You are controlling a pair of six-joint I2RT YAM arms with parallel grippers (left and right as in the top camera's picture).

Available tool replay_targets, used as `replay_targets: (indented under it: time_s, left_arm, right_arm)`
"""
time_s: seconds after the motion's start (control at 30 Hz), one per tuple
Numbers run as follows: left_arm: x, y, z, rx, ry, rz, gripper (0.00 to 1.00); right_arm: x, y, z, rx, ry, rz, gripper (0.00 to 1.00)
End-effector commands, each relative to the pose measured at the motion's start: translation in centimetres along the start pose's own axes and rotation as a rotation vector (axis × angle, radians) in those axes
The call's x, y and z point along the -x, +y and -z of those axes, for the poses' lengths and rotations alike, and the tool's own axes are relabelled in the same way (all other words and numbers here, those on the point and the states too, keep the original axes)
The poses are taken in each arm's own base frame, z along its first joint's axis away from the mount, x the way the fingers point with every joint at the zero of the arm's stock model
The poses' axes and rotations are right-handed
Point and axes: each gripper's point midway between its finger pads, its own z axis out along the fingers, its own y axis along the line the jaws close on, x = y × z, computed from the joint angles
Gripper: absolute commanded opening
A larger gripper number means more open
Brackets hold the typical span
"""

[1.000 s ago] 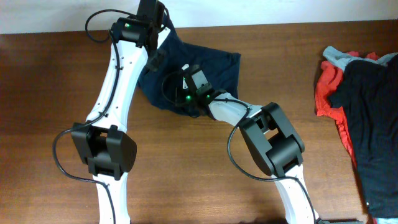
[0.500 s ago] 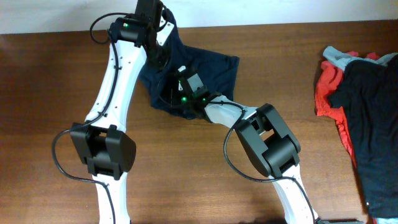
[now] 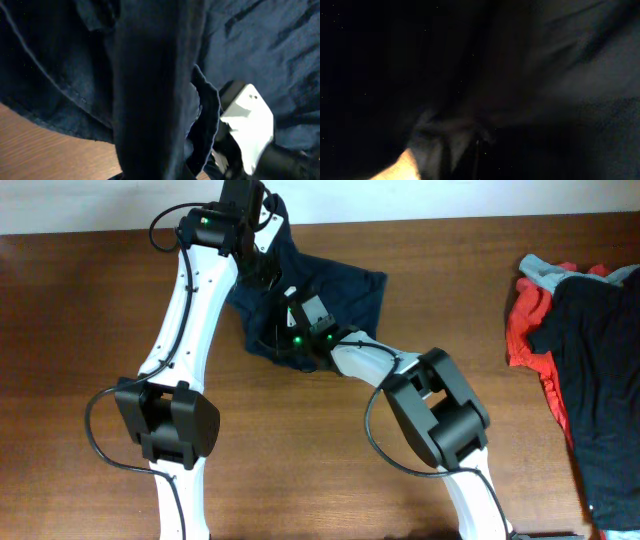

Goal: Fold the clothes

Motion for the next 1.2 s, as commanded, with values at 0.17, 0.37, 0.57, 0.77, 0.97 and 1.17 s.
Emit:
replay_targets:
  time_s: [0.17, 0.37, 0.57, 0.77, 0.97, 1.17]
  left_arm:
    - [1.2, -0.9, 1.2, -0.035, -0.05, 0.01, 0.01]
    - [1.2, -0.9, 1.2, -0.036, -0.05, 0.009, 0.01]
    - [1.3, -1.7, 1.2, -0.043, -0.051, -0.004, 0.01]
    - [1.3, -1.8, 1.2, -0.044, -0.051, -0.006, 0.01]
    - [1.3, -2.0, 1.2, -0.046, -0.048, -0.01, 0.01]
    - [1.0, -2.1, 0.8, -0.049, -0.035, -0.01, 0.01]
  right_arm:
    - [5.5, -3.1, 11.0, -0.108, -0.023, -0.004, 0.04]
    - [3.2, -12.2, 15.5, -0.272, 0.134, -0.117, 0.04]
    - [2.1, -19.6, 17.7, -0.397, 0.187, -0.177, 0.04]
    - [0.9, -21.6, 16.1, -0.406, 0.234, -0.125, 0.04]
    - [1.7, -22.3, 15.0, -0.404, 0.195, -0.104, 0.04]
    - [2.1, -22.3, 15.1, -0.401, 0.186, -0.108, 0.04]
